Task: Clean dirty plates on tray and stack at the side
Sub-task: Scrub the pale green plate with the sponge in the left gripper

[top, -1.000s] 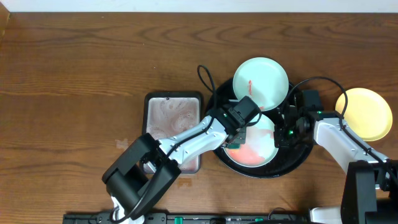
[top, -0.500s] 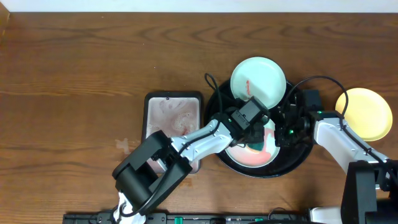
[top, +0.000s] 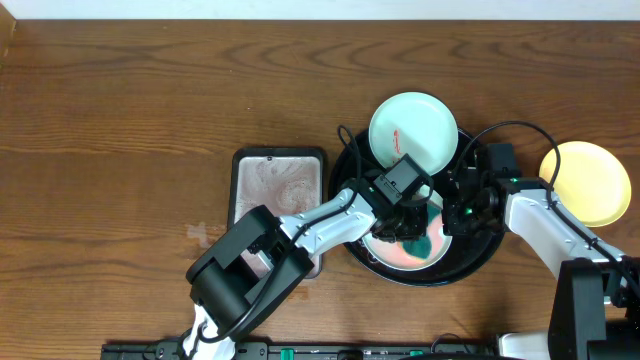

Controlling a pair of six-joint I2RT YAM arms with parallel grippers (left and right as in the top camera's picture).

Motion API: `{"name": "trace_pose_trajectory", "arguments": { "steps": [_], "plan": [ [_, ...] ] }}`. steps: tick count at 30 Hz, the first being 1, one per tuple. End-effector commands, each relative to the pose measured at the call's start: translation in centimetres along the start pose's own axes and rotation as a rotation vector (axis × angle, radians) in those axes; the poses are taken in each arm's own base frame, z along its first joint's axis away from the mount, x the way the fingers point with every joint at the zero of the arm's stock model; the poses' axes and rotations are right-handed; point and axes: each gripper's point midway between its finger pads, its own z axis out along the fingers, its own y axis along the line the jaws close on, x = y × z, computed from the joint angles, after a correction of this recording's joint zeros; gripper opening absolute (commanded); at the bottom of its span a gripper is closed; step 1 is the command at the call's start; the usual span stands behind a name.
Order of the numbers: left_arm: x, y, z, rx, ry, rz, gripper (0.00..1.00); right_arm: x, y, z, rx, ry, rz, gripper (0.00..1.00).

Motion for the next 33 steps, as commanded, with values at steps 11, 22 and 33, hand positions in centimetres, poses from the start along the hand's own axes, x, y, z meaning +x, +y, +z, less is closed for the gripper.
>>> {"name": "trace_pose_trajectory", "arguments": {
  "steps": [11,22,33],
  "plan": [
    [0.0,11.8,-2.8,-0.472,-0.055,-0.107,0.08,0.9,-1.0,0.7,0.052,0.035,-0.002,0.01],
    [-5.3,14.4,-9.5,-0.791,-0.34,0.075,0.07,0.9,-1.4,0.7,0.074,0.036,-0.002,0.01],
    [-3.8,10.7,-6.4,-0.605,-0.264,0.082,0.07,1.1,-1.4,0.7,0.075,0.042,-0.001,0.01]
  ]
}}
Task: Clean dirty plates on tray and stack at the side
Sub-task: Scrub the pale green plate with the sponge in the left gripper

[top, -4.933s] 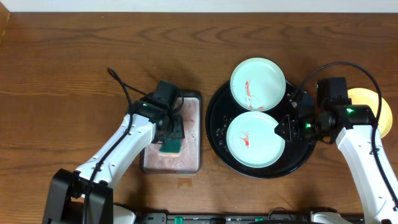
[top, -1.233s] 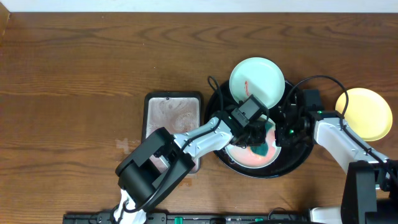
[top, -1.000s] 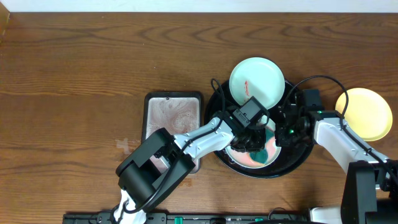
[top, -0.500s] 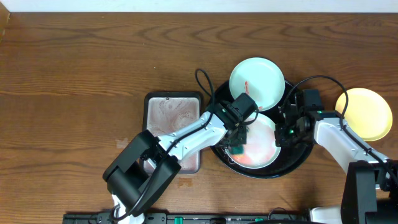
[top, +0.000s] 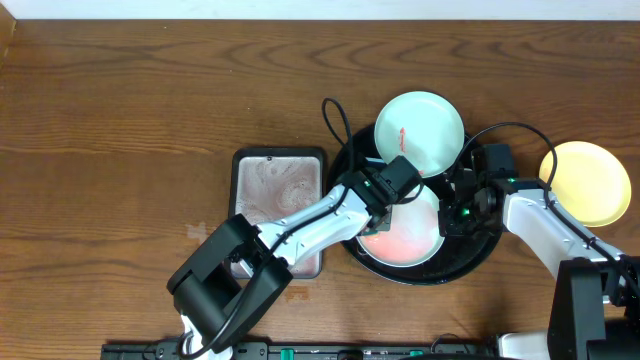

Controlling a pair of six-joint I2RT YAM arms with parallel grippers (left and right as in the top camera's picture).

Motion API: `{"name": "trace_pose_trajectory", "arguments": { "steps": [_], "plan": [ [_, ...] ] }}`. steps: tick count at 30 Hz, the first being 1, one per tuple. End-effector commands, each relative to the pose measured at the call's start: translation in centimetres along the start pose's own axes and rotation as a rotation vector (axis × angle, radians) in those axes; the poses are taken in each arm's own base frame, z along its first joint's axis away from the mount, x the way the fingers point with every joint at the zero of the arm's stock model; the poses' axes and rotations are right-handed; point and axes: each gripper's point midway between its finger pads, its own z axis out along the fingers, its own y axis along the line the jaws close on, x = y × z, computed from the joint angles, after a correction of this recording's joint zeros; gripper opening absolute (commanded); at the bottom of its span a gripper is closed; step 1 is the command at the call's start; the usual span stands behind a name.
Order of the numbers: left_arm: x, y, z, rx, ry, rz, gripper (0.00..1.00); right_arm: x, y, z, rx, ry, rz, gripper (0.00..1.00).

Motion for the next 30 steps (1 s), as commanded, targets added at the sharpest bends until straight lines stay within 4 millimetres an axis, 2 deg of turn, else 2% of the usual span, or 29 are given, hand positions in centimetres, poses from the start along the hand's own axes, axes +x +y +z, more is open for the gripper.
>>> {"name": "trace_pose_trajectory", "arguments": {
  "steps": [1,6,13,17,22,26,30],
  "plan": [
    [1.1,-0.1,1.4,0.037,0.063,-0.033,0.07,0.7,-2.3,0.5,0.118,0.026,0.003,0.01],
    [1.5,-5.2,0.9,0.312,0.13,-0.093,0.07,0.7,-2.3,0.5,0.118,0.025,0.006,0.01],
    [0.9,-9.4,-0.3,0.517,0.133,-0.069,0.08,0.7,-2.3,0.5,0.118,0.025,0.006,0.01],
    [2.6,-10.2,0.2,0.521,0.185,-0.063,0.08,0.7,-2.3,0.5,0.118,0.025,0.006,0.01],
    [5.3,-10.4,1.9,0.485,0.265,-0.04,0.08,0.7,-2.3,0.5,0.118,0.025,0.006,0.01],
    [5.7,-9.9,2.3,0.468,0.288,-0.047,0.08,0.7,-2.3,0.5,0.118,0.026,0.006,0.01],
    [5.3,-8.4,2.7,0.428,0.281,-0.004,0.08,0.7,-2.3,0.5,0.118,0.026,0.006,0.01]
  ]
}}
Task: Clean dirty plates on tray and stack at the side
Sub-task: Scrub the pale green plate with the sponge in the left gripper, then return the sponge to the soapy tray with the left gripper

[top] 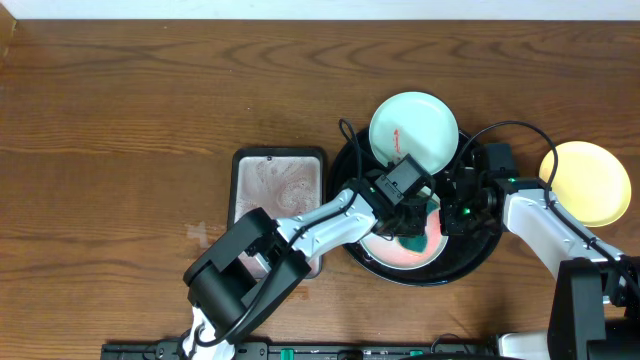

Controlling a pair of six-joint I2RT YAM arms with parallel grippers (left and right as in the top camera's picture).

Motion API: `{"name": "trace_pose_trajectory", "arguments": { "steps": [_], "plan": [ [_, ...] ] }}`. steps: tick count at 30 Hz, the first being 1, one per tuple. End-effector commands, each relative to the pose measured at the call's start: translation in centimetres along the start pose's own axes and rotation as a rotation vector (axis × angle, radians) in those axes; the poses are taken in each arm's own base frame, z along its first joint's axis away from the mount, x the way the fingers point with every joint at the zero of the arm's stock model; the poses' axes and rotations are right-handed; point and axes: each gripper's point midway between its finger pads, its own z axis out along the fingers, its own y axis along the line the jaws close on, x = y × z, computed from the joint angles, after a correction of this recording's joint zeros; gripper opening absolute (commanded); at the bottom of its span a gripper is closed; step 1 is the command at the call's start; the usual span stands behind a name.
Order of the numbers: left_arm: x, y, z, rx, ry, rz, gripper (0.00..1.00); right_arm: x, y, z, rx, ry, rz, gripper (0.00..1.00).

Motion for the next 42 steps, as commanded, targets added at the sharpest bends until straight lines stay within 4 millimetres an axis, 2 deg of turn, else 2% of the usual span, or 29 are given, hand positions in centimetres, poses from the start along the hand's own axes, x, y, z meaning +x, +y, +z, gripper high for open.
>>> {"name": "trace_pose_trajectory", "arguments": {
  "steps": [1,4,7,11,14,17,22,24,28,31,36,40,42],
  "plan": [
    [2.5,4.4,1.5,-0.136,0.109,-0.01,0.07,1.0,-1.9,0.6,0.093,0.037,0.007,0.01],
    [1.7,8.5,-0.3,-0.362,0.074,-0.012,0.07,1.0,-1.9,0.6,0.093,0.037,0.007,0.01],
    [1.0,11.1,-2.3,-0.541,0.032,-0.001,0.07,1.0,-1.9,0.6,0.093,0.036,0.007,0.01],
    [-0.5,13.8,-5.1,-0.757,-0.05,0.036,0.08,1.0,-1.9,0.6,0.093,0.036,0.006,0.01],
    [-1.5,14.9,-7.0,-0.867,-0.102,0.066,0.07,1.0,-1.9,0.6,0.092,0.036,0.007,0.01],
    [-2.0,13.9,-7.7,-0.862,-0.102,0.065,0.07,1.0,-1.9,0.6,0.093,0.035,0.007,0.01],
    [-2.3,9.2,-8.2,-0.683,-0.073,0.035,0.07,0.6,-1.9,0.6,0.091,0.021,0.027,0.01],
    [-2.6,7.7,-9.0,-0.622,-0.087,0.032,0.08,0.6,-1.8,0.6,0.088,0.02,0.028,0.01],
    [-2.8,5.4,-11.7,-0.525,-0.126,0.026,0.08,0.6,-1.8,0.6,0.088,0.02,0.027,0.01],
    [-2.6,4.5,-14.7,-0.485,-0.158,0.017,0.07,0.6,-1.8,0.6,0.088,0.02,0.028,0.01],
    [-1.9,5.6,-20.7,-0.485,-0.199,-0.015,0.07,0.5,-1.8,0.6,0.088,0.016,0.027,0.01],
    [-1.2,9.0,-25.7,-0.557,-0.234,-0.046,0.08,-0.2,-1.6,0.6,0.076,-0.011,0.022,0.01],
    [-0.7,10.9,-27.1,-0.587,-0.233,-0.058,0.08,-0.4,-0.9,0.5,0.037,-0.015,0.02,0.01]
  ]
}}
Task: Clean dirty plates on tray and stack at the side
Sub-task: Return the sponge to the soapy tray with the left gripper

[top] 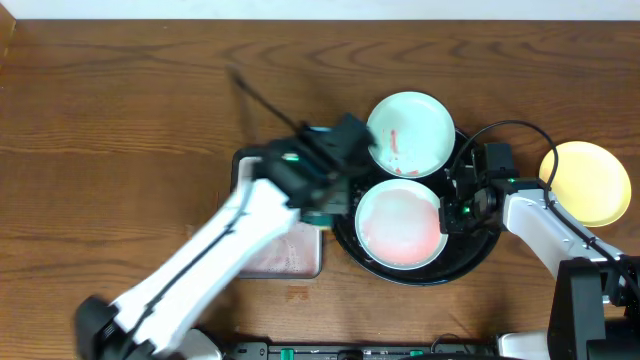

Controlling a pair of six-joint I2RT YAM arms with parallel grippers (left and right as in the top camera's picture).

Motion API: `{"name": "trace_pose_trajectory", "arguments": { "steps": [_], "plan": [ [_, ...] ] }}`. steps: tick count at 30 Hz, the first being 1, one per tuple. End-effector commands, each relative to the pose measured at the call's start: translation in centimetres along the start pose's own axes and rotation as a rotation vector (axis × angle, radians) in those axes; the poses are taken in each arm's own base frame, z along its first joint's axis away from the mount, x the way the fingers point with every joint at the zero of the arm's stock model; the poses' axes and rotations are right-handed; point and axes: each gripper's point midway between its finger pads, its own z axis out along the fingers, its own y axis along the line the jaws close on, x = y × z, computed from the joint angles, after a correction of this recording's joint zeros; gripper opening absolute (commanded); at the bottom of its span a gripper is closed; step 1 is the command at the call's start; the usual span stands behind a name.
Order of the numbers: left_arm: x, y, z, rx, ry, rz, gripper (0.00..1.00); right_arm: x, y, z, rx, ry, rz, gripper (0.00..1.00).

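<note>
A pink plate (pixel 398 225) lies in the round black tray (pixel 472 260), its face pale and wiped. Behind it a mint plate (pixel 415 140) with a red smear leans on the tray's far rim. My left gripper (pixel 320 208), blurred with motion, is off the tray's left edge, shut on a teal sponge (pixel 318 217). My right gripper (pixel 450 205) sits at the pink plate's right rim and seems shut on it.
A grey rectangular tray (pixel 300 252) with smeared residue lies left of the black tray, partly under my left arm. A yellow plate (pixel 585 182) rests alone on the table at the far right. Cables loop over the back of the black tray.
My left gripper was on the pink plate with the sponge; now it is left of the black tray, over the grey tray's right edge. The pink plate shows whole. The right arm has not moved.
The left gripper pressed the teal sponge on the pink plate's right part, then stood at its upper left, then back on the right part. The right gripper stayed at the plate's rim throughout. Now the sponge is off the plate, at the grey tray.
</note>
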Motion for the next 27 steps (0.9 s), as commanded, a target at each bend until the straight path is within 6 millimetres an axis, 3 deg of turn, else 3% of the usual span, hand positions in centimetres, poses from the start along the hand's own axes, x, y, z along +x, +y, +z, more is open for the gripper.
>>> {"name": "trace_pose_trajectory", "arguments": {
  "steps": [1,5,8,12,20,27],
  "plan": [
    [-0.2,4.0,-0.3,-0.066,-0.022,-0.001,0.08,0.2,-0.8,0.4,0.029,0.011,0.012,0.01],
    [1.6,6.9,2.2,-0.081,0.041,-0.053,0.11,0.0,-0.1,-1.2,0.023,-0.008,0.011,0.01],
    [3.1,6.4,5.3,0.002,0.095,-0.059,0.15,-0.4,0.2,-3.1,0.055,-0.067,0.006,0.01],
    [4.0,6.2,7.7,0.03,0.108,-0.068,0.17,-0.6,-0.7,-6.7,0.199,-0.179,0.018,0.01],
    [3.3,6.3,7.5,0.048,0.076,-0.081,0.34,-1.3,0.1,-12.8,0.347,-0.426,-0.053,0.01],
    [2.6,6.6,4.6,0.135,-0.002,-0.127,0.47,-1.6,0.8,-15.7,0.472,-0.555,-0.133,0.01]
  ]
}}
